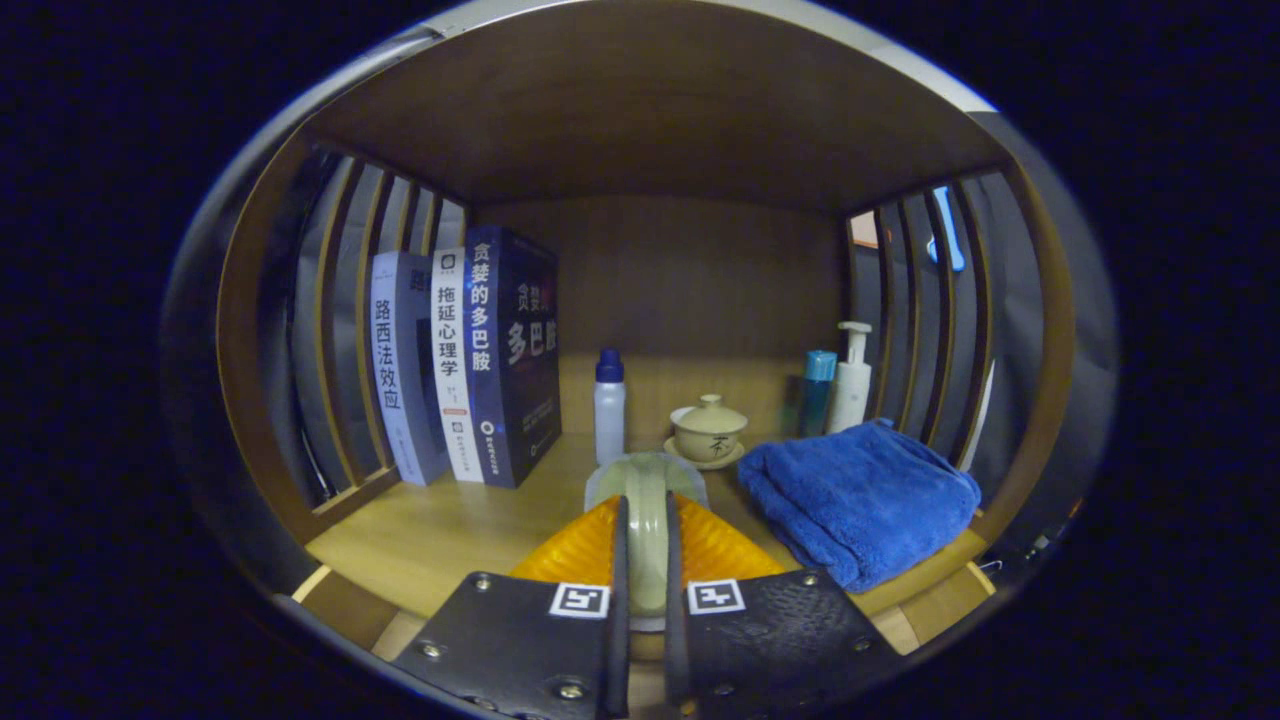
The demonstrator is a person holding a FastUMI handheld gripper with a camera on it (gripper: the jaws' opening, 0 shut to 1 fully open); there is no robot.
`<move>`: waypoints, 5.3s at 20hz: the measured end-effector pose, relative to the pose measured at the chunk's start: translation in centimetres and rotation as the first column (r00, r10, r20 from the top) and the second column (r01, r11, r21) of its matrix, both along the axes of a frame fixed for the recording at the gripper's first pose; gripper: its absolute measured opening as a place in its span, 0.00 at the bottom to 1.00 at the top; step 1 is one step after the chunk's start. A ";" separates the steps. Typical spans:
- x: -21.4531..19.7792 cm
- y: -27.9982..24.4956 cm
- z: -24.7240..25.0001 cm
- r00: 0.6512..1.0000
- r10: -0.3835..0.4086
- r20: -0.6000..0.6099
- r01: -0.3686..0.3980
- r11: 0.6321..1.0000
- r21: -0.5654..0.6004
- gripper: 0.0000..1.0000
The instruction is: Pull open the drawer, take out the items inside it, and place them on the countertop above the cabinet.
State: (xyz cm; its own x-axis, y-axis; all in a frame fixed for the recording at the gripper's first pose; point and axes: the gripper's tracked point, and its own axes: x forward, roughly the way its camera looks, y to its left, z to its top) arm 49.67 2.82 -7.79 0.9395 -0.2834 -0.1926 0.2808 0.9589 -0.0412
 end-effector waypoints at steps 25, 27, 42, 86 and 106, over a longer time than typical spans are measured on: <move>-0.1 -2.2 3.0 0.970 -0.067 0.233 0.071 0.997 -0.009 0.93; -0.3 -1.7 3.5 0.966 -0.055 0.252 0.062 0.998 -0.019 0.93; -1.2 -1.0 5.3 0.949 -0.031 0.313 0.049 0.997 -0.052 0.93; -27.1 5.2 -8.6 0.989 0.147 -0.020 -0.147 0.989 0.005 0.94; -18.5 2.4 -8.5 0.999 0.029 0.039 -0.028 0.999 -0.039 0.94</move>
